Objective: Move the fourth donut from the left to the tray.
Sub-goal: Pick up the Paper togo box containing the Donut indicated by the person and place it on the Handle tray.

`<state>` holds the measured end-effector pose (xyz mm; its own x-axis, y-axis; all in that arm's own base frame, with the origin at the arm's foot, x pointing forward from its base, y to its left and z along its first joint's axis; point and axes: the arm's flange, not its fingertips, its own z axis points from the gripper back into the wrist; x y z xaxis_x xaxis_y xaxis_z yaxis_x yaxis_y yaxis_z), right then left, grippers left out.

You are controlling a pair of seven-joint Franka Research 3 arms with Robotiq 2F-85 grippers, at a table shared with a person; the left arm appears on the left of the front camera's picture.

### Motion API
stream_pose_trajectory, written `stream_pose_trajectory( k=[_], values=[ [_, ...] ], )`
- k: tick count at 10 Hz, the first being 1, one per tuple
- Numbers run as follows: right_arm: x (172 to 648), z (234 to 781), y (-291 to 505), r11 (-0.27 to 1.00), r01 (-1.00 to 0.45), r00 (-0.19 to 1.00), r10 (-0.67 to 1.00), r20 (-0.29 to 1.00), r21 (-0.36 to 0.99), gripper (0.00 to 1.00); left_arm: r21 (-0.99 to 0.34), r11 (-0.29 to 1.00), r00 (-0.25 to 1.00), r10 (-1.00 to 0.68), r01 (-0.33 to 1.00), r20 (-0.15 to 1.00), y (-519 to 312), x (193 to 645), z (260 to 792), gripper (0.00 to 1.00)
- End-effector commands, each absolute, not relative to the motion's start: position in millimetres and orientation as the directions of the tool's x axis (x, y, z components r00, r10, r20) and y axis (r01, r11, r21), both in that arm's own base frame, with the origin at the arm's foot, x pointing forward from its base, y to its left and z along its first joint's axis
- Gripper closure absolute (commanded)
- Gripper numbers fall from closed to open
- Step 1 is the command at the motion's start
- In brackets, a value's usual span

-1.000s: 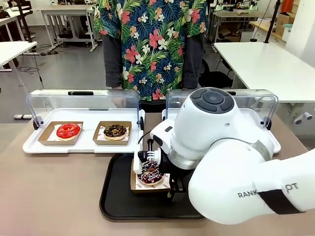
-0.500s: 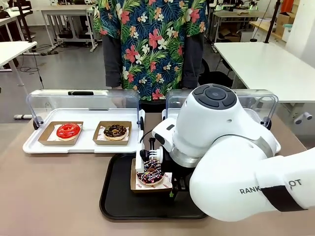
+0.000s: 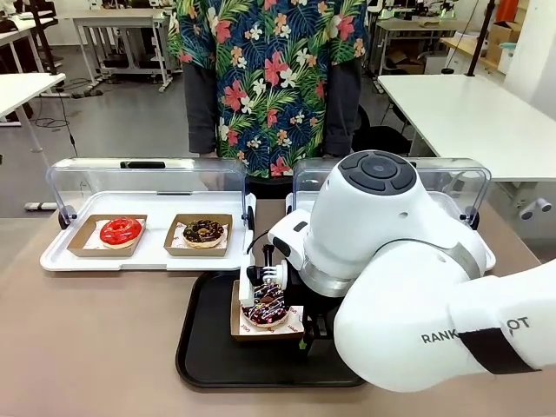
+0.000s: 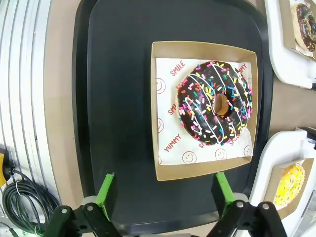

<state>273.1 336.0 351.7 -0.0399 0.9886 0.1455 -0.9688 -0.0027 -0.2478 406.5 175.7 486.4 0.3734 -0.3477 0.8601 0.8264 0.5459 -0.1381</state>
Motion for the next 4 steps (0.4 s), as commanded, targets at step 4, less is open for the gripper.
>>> stream_pose_trajectory(
  k=[4],
  values=[
    [271.9,352.6,338.8,0.008,-0.966,-0.033,0.987,0.154,-0.260,0.00,-0.139,0.545,0.362,-0.327,0.827,0.873,174.1,407.0,488.2,0.00]
  ],
)
